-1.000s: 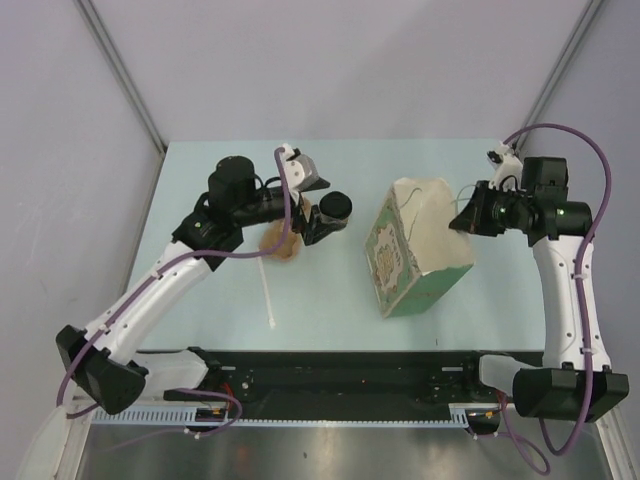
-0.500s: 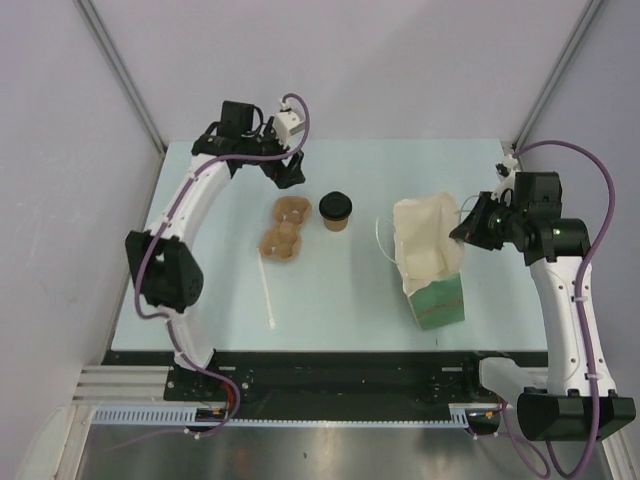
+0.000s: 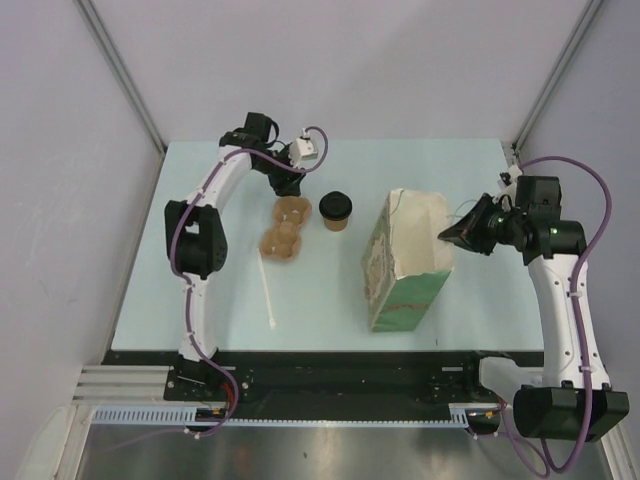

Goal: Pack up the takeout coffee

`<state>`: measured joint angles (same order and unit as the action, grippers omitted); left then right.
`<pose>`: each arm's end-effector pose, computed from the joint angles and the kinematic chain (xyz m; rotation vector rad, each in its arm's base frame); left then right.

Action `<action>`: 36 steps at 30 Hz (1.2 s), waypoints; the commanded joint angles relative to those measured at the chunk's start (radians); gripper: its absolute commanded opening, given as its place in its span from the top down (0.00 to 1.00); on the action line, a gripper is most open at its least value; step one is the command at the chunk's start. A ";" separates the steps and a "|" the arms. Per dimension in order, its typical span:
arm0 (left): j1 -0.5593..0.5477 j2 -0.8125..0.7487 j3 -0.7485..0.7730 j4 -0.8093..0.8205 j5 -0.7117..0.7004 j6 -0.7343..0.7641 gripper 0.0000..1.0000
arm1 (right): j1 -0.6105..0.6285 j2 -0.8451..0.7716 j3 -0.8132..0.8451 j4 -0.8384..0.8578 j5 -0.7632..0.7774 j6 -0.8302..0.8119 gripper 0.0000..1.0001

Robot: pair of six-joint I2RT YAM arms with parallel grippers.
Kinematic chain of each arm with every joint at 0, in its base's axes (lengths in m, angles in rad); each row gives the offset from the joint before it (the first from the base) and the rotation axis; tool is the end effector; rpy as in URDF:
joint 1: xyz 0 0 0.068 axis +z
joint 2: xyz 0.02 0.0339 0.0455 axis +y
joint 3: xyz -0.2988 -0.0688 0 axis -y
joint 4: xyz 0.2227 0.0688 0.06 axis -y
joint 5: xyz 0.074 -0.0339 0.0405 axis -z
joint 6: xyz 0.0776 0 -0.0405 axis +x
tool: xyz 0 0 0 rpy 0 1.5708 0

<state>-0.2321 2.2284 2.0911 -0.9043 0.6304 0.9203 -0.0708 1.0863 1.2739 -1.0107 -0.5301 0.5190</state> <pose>0.4765 -0.1596 0.2610 1.4819 1.8924 -0.5161 0.1866 0.0261 0.3750 0.4525 2.3682 0.8435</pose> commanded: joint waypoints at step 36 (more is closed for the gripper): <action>0.008 0.135 0.035 -0.062 -0.147 0.265 0.75 | 0.149 -0.183 -0.182 0.185 0.096 0.214 0.62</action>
<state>-0.2295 2.3703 2.1006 -0.9325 0.4477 1.1515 0.0917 0.9325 1.0935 -0.8543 -0.4274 0.7475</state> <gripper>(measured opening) 0.290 0.354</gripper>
